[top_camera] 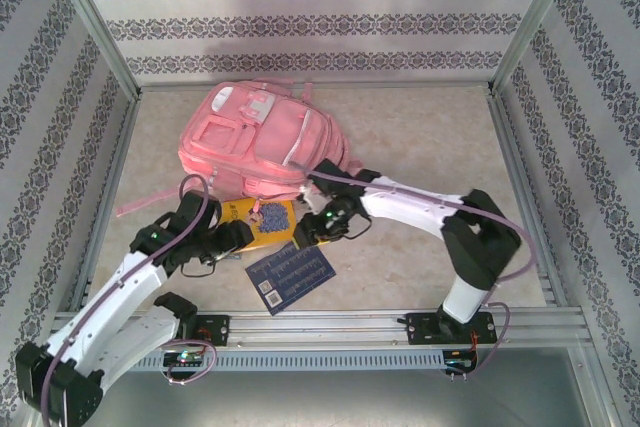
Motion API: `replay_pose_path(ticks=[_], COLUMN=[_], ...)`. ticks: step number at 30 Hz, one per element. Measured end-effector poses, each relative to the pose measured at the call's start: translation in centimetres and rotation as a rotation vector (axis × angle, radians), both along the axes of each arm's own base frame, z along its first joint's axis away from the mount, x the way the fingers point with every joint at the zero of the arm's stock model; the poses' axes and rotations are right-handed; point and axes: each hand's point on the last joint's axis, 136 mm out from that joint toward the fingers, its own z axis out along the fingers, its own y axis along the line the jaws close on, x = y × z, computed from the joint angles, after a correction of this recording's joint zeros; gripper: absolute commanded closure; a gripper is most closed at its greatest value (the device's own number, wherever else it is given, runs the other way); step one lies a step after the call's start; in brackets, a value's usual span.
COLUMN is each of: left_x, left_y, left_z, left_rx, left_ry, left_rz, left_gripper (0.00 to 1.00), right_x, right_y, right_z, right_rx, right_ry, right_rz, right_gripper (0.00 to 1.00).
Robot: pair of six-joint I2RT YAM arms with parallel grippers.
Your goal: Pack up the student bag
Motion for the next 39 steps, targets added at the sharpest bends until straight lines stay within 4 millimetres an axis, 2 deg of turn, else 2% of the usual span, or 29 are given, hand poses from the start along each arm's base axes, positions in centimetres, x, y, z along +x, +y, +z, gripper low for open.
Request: replay_pose_path(ticks=[3,5,10,14,18,24,27,30,32,35,39], left_x=[-0.4,-0.7,-1.1,-1.1,-1.0,-0.4,0.2,1.1,1.6,2.1,2.2], left_y=[0.1,0.0,-0.5,-1.1,-1.9,-3.7,-5.1,-7.1,-8.6,-10.5,-10.9], left_z=[-0.6,-1.1,-2.0,-2.6,-3.7,-5.8,-6.6,-7.1,-7.4,-8.1,-8.4], left_rx=[-0.010,-0.014,-0.021,-0.037,-0.047,-0.051,-0.055,-0.058,-0.059,-0.057,-0.047], left_ry=[0.020,0.045,0.112,0.145,0.199,0.264,0.288,0.293,0.292,0.294,0.302], left_rz=[0.022,0.019,0.000,-0.019,-0.047,-0.113,-0.151,-0.209,-0.255,-0.308,-0.317], left_gripper=[0.32,0.31,0.32,0.34,0.34,0.35,0.37,0.37,0.38,0.41,0.42], right_x=[-1.1,-1.3,-0.4,0.9,2.6,3.0,3.3,5.9,7.4,8.4,7.4], right_y=[2.3,2.6,0.4,-1.5,-4.8,-7.6,-9.0,-11.2,-12.6,-14.2,-14.5], right_z=[-1.0,-2.4,-6.2,-6.4,-6.5,-5.6,-3.5,-0.6,0.2,-1.3,-4.6], right_rx=[-0.001,-0.033,-0.174,-0.211,-0.247,-0.214,-0.151,-0.076,-0.058,-0.091,-0.148], right_ry=[0.024,0.041,0.025,-0.018,-0.040,-0.028,-0.026,-0.072,-0.092,-0.048,0.056], right_rz=[0.062,0.068,0.020,-0.055,-0.169,-0.262,-0.334,-0.452,-0.514,-0.557,-0.543], right_gripper=[0.62,0.64,0.65,0.65,0.65,0.54,0.51,0.45,0.44,0.44,0.44])
